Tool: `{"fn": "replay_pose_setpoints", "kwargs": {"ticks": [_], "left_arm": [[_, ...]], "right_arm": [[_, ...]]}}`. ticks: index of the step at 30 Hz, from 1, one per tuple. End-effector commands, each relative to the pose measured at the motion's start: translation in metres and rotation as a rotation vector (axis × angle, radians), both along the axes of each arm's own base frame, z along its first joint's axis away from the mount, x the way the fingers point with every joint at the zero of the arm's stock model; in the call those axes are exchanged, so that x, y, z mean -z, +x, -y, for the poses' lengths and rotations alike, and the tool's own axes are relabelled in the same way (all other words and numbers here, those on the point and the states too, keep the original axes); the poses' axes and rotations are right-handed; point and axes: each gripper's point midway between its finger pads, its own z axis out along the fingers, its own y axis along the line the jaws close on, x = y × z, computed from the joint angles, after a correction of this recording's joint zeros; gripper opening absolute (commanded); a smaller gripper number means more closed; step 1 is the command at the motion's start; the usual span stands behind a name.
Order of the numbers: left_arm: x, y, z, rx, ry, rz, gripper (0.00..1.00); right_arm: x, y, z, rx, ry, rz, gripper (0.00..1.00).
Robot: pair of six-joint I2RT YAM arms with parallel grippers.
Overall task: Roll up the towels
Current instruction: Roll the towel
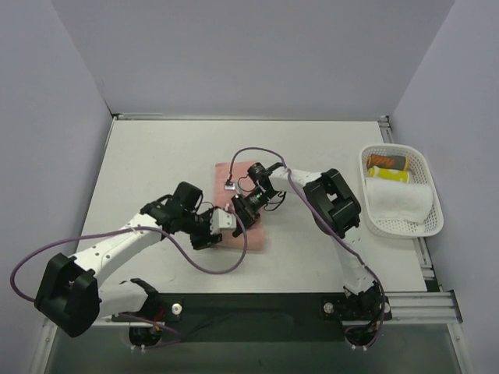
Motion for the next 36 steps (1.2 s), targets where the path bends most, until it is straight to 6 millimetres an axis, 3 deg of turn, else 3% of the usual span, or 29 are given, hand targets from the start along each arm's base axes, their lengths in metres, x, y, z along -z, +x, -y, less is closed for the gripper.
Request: {"fn": "replay_pose_setpoints", "kwargs": {"ticks": [1, 5, 13, 17, 24, 29, 35, 36], "left_arm": [[-0.006, 0.021, 0.023, 0.057, 0.015, 0.233, 0.61], [0.008, 0.013, 0.035, 0.095, 0.046, 0.276, 0.62], [0.013, 0.027, 0.054, 0.106, 0.071, 0.448, 0.63], [0.011, 0.03, 0.053, 0.107, 0.071, 0.48, 0.78], [0.01, 0.025, 0.06, 0.135, 0.031, 0.474, 0.8], [0.041, 0.011, 0.054, 0.187, 0.099, 0.36, 0.72], [0.079, -0.016, 0.034, 0.207, 0.208, 0.165, 0.44], [0.078, -0.017, 0.035, 0.203, 0.214, 0.143, 0.41]], "right_arm": [[0.067, -0.008, 0.029, -0.021, -0.258, 0.001, 0.0], [0.075, -0.002, 0.027, -0.019, -0.271, 0.006, 0.0], [0.086, -0.001, 0.033, -0.035, -0.307, 0.02, 0.0], [0.088, -0.001, 0.035, -0.046, -0.318, 0.024, 0.0], [0.089, 0.001, 0.036, -0.048, -0.329, 0.03, 0.0], [0.086, 0.006, 0.036, -0.041, -0.332, 0.047, 0.02], [0.076, 0.02, 0.034, 0.007, -0.329, 0.051, 0.05], [0.073, 0.023, 0.034, 0.022, -0.333, 0.053, 0.06]]}}
